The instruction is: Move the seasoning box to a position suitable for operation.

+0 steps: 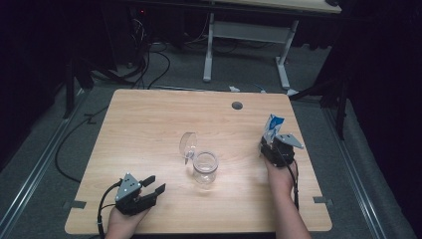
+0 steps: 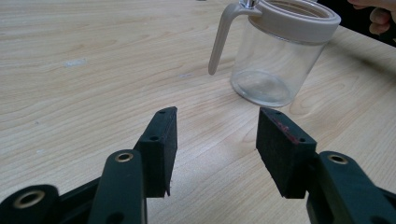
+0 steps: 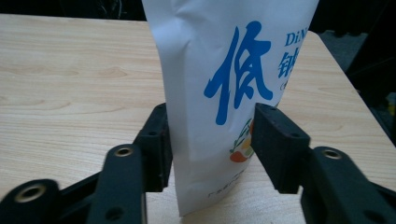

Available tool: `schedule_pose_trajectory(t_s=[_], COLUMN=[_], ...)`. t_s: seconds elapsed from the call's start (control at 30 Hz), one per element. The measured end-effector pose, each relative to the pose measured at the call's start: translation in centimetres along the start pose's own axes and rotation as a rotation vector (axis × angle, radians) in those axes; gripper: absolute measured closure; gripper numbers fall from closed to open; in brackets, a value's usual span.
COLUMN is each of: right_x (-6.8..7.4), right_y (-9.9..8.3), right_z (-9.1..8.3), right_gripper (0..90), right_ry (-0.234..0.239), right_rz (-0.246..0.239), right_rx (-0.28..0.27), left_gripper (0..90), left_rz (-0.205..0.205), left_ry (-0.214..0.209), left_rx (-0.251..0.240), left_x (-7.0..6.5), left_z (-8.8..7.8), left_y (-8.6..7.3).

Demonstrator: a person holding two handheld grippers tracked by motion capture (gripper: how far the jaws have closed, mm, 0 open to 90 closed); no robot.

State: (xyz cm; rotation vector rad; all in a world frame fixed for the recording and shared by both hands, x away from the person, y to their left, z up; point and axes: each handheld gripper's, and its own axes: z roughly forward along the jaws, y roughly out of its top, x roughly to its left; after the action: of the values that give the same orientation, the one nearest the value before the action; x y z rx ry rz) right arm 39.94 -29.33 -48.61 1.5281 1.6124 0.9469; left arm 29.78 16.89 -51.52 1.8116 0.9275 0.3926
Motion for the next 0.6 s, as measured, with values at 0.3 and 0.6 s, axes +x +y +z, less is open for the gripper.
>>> schedule_pose_trajectory(t_s=[0.3,0.6], right_x=[-1.1,-2.4], right_y=[-0.5,-1.2], right_z=[-1.1,-2.3], right_gripper=[83.1,86.3], right_ry=[0.006,0.065], right_rz=[-0.029,-0.057], right_rx=[-0.024,-0.034], left_gripper=[48.4,48.3], left_rz=[0.01,0.0], left_ry=[-0.006,0.007], left_rx=[0.01,0.009], left_x=[-0.3,0.2], left_z=[0.2,0.2], left_y=[-0.2,-0.3])
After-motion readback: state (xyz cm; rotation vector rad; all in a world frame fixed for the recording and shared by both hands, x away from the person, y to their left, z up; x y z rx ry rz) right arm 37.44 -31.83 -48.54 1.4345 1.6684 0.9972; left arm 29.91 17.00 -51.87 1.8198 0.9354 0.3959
